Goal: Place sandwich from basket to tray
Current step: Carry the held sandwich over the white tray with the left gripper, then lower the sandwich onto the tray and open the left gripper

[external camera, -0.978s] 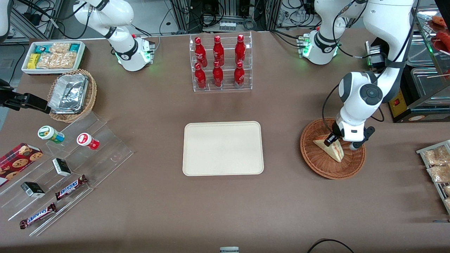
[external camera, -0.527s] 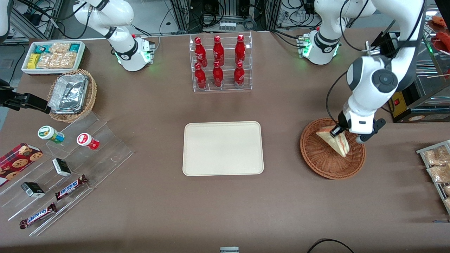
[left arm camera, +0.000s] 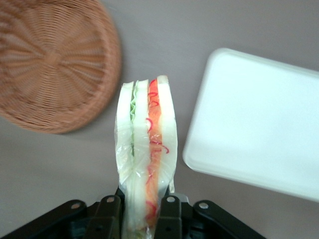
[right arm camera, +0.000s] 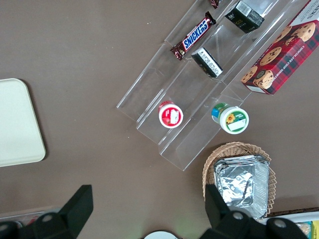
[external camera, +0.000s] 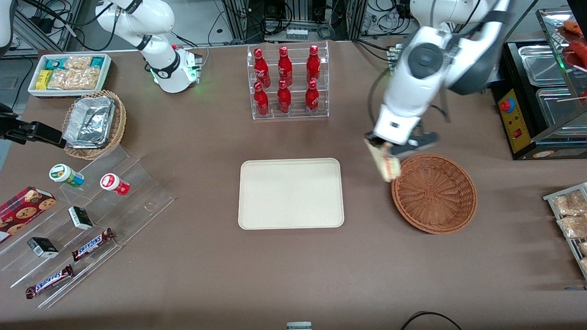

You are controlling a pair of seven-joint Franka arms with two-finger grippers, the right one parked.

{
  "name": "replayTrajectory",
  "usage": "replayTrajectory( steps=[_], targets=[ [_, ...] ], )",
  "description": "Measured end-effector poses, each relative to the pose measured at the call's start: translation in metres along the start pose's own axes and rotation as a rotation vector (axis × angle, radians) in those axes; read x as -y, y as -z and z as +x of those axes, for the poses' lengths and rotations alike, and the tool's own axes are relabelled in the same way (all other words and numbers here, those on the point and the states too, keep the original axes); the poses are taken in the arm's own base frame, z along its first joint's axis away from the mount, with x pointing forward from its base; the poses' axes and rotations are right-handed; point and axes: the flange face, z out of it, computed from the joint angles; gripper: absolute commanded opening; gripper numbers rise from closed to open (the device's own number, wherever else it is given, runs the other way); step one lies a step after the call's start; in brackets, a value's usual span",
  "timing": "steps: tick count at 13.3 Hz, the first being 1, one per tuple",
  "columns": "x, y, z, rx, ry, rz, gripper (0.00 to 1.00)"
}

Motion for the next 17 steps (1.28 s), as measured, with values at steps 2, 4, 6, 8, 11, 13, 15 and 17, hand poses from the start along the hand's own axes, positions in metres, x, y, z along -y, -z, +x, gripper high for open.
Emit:
replayTrajectory(
  steps=[2,4,6,8,11,13,15,17],
  targets=[
    [-0.045,-0.016,-0.015,0.037,-0.049,-0.014,0.16],
    [-0.091,-0.037,-0.024,0.042,-0.098,-0.011,0.16],
    [-0.136,-0.057,-0.029,0.046,-0.135,-0.019,0.16],
    [-0.176,-0.083,-0.030,0.052,-0.170,-0.028,0.16],
    [-0.210,-0.125,-0.023,0.020,-0.201,-0.028,0.16],
    [-0.221,-0.152,-0.017,-0.015,-0.223,-0.054,0.17],
    [-0.227,-0.169,-0.015,-0.040,-0.242,-0.073,0.18],
    [-0.231,-0.179,-0.015,-0.058,-0.256,-0.086,0.18]
  ],
)
